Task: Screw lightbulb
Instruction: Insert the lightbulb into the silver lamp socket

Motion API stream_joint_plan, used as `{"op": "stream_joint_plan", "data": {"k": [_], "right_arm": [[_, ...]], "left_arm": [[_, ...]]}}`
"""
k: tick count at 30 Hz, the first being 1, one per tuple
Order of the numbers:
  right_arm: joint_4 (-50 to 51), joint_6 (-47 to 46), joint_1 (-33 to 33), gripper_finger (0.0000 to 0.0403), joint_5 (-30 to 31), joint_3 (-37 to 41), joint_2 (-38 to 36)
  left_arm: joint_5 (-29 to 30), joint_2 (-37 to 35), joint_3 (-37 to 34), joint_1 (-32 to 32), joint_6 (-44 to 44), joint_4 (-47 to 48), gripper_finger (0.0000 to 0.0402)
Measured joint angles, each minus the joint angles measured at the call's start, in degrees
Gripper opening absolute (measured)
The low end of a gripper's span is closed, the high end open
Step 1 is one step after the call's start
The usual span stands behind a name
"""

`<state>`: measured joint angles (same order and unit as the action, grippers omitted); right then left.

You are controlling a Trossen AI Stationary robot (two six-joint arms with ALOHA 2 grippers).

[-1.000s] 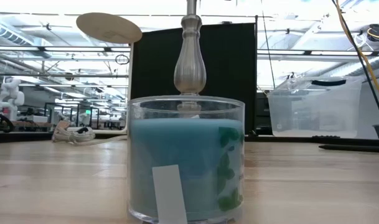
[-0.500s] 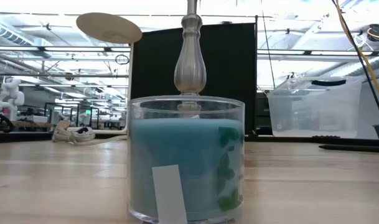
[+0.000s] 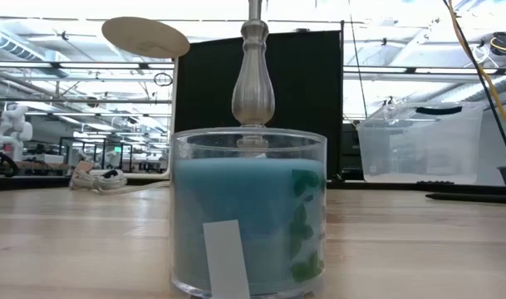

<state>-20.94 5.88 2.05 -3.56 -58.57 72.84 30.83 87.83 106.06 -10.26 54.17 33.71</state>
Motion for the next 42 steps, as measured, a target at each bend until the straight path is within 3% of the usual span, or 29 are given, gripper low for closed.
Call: {"op": "stream_joint_plan", "data": {"k": [6, 21, 42], "right_arm": [[0.44, 0.61, 0.8, 0.021, 0.24, 0.0, 0.02], [2.0, 1.16, 0.74, 0.021, 8.81, 0.02, 0.09], [-0.02, -0.69, 0.63, 0.021, 8.13, 0.13, 0.42]], "left_arm": [[0.04, 0.0, 0.0, 0.0, -0.11, -0.19, 0.0], [0.04, 0.0, 0.0, 0.0, -0.24, 0.0, 0.0], [-0.18, 0.0, 0.02, 0.0, -0.98, 0.0, 0.0]]}}
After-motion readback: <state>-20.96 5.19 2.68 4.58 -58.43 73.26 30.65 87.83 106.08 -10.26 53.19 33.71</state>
